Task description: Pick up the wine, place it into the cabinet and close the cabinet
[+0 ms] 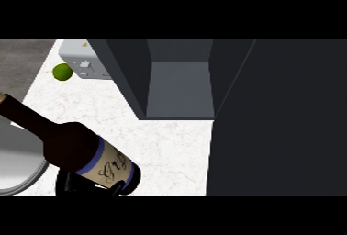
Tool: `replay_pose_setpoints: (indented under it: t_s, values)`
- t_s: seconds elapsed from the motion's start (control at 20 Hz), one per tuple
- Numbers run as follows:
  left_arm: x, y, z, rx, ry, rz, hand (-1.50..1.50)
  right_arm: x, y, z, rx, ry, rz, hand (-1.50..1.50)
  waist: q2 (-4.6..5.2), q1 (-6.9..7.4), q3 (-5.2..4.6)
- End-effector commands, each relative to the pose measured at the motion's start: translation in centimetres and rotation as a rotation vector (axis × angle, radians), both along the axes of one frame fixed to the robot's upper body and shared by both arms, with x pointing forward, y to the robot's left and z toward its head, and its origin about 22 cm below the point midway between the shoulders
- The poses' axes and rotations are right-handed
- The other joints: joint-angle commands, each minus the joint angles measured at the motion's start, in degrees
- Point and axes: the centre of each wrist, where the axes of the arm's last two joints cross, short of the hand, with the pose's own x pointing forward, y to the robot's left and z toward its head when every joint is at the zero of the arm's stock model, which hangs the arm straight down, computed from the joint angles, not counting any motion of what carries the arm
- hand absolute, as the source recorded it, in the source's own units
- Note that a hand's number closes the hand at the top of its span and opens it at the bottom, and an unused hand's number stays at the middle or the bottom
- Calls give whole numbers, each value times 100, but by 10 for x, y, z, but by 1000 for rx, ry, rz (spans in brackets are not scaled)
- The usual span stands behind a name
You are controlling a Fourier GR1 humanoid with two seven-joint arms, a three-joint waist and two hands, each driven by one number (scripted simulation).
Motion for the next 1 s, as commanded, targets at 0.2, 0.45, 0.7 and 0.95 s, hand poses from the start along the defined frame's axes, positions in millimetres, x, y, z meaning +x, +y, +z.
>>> replay_pose_setpoints:
  t_s: [0.2,0.45,0.7,0.95]
  values:
    - [33,-40,35,-15,5,-11,150,16,-12,-18,-2,-4,13,-150,7,-11,-1]
    - [65,-59,47,42,-20,29,150,-12,8,-7,-1,7,5,-150,2,-45,-2]
    - [81,-95,57,108,-26,47,150,21,-12,-9,12,-8,-20,-150,7,-27,-1]
    - [97,-105,45,191,-26,46,150,6,9,-7,-11,-10,-18,-150,7,-33,-3]
